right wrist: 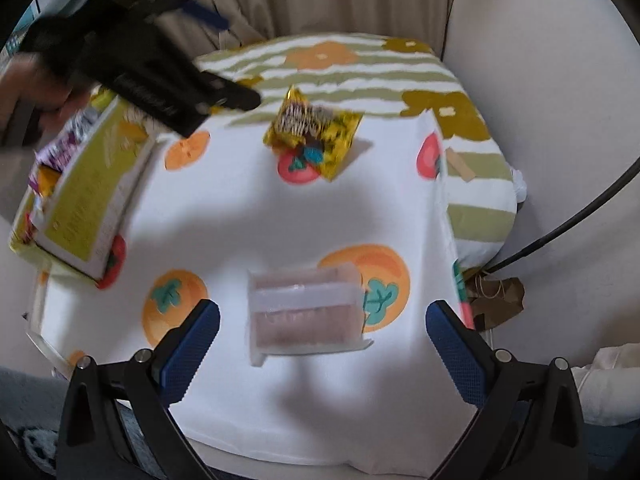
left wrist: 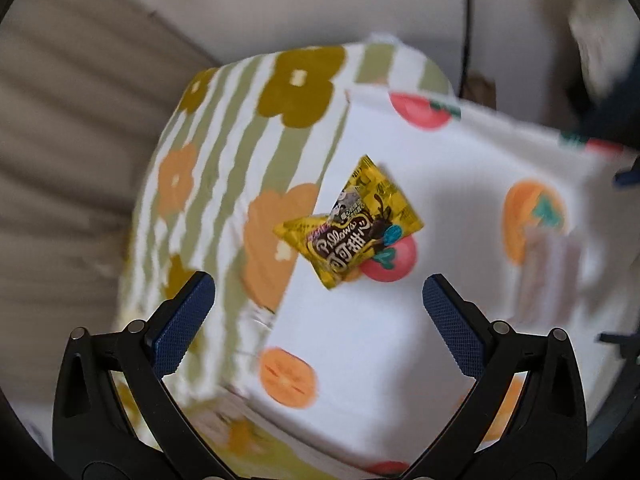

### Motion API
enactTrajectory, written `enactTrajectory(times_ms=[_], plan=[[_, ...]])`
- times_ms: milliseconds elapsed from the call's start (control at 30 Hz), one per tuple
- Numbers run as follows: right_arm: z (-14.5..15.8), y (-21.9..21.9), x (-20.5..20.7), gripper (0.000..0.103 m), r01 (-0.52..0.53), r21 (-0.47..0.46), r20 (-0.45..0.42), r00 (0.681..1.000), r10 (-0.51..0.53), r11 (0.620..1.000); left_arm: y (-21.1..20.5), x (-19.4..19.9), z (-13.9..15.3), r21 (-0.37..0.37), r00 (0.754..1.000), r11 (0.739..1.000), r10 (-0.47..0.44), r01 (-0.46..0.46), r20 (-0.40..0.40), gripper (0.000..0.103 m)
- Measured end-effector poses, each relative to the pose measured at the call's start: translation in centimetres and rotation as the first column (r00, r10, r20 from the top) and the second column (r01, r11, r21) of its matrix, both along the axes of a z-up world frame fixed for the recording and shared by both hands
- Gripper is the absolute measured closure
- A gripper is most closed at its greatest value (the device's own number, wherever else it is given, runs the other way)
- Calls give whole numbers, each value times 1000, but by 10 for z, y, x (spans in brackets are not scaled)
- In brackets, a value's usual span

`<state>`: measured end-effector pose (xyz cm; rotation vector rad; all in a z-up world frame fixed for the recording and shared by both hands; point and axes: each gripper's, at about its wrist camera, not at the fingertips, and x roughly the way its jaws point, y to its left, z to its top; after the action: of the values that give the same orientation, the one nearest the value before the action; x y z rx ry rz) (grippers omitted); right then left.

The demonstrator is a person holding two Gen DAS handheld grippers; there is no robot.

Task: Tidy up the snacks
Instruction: 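Grasp the yellow Pillows packet with left gripper while right grasps the clear plastic tray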

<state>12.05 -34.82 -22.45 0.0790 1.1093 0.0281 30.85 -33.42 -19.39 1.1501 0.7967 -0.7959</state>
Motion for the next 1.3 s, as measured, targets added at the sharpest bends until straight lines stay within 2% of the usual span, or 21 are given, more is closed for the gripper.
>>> enactTrajectory(times_ms=[133,300,467,533,600,667,700,833,1033,1300], plan=[[-24,12,-1,0,-11,-1,-24,1000,11,1000,-18,10,-35,87,995,991,-101,100,6,0],[-44,26,-1,0,-8,-28,-58,998,7,1000,-33,14,-72,189,966,951,-255,244,35,0],[-56,24,3,0,33,-14,-80,996,-34,999,-41,19,-100,238,940,912,-342,335,-12,1],[-59,23,5,0,50,-20,-83,995,-51,999,-41,22,-109,246,934,903,-354,353,-40,19],[-61,23,7,0,62,-19,-79,995,-63,998,-41,25,-116,260,932,896,-357,360,-59,23],[-62,21,8,0,68,-14,-77,995,-69,998,-40,25,-114,228,926,898,-364,377,-96,33],[-64,21,8,0,69,-12,-75,995,-70,998,-40,26,-113,219,924,898,-359,381,-133,42],[-65,21,12,0,66,-7,-72,995,-67,998,-35,22,-112,213,919,896,-362,389,-154,51],[-67,16,17,0,47,-5,-69,996,-48,999,-17,18,-108,203,949,939,-235,277,-210,52],[-77,21,21,0,-28,-23,-82,996,26,999,17,9,-105,184,950,970,-101,160,-296,52]])
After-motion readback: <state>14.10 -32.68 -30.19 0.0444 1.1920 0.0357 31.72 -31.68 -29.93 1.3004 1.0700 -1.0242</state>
